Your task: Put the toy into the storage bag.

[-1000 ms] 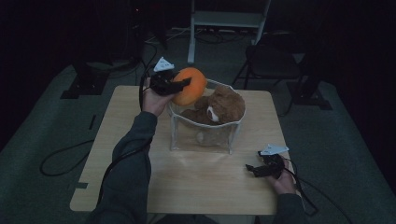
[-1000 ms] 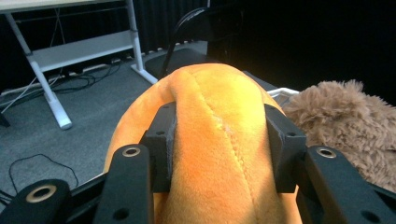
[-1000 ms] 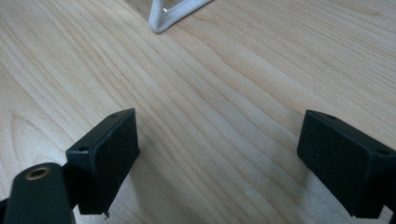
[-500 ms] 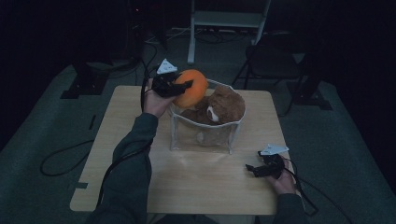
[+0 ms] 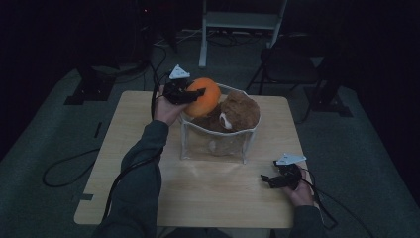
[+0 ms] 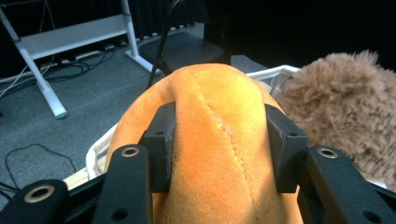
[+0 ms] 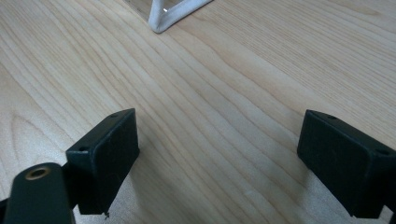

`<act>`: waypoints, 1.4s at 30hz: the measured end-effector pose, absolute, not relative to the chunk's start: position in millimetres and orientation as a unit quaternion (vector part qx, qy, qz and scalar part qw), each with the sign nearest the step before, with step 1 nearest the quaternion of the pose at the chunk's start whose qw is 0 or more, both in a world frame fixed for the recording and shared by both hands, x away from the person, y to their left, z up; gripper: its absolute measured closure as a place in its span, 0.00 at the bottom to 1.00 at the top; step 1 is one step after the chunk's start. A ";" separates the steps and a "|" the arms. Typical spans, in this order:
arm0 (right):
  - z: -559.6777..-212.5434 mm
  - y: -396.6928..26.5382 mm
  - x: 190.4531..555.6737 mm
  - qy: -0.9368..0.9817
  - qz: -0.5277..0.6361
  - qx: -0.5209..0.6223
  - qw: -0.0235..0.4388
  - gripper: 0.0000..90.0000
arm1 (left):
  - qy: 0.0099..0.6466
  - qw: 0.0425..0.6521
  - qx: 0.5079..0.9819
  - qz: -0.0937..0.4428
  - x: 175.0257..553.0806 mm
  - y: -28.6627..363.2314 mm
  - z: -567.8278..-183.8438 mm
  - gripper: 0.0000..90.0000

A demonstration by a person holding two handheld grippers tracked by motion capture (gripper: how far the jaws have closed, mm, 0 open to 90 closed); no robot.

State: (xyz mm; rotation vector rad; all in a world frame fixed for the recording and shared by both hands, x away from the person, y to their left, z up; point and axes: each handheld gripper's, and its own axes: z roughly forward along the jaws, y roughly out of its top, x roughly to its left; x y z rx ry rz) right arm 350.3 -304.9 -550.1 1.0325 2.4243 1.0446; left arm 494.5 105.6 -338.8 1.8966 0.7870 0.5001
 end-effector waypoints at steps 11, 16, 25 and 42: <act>-550.1 -304.8 350.3 0.845 0.364 0.360 0.153 0.13 | 0.328 0.481 0.787 0.203 497.8 103.5 -346.2 0.59; -550.1 -304.8 350.3 0.845 0.364 0.360 0.153 0.13 | 0.328 0.475 0.791 0.203 499.1 102.0 -349.3 0.58; -550.0 -304.9 350.3 0.845 0.364 0.360 0.153 0.13 | 0.331 0.469 0.794 0.200 501.4 101.8 -353.0 0.57; -550.1 -304.9 350.4 0.845 0.364 0.360 0.153 0.13 | 0.342 0.461 0.796 0.193 504.6 101.9 -365.3 0.53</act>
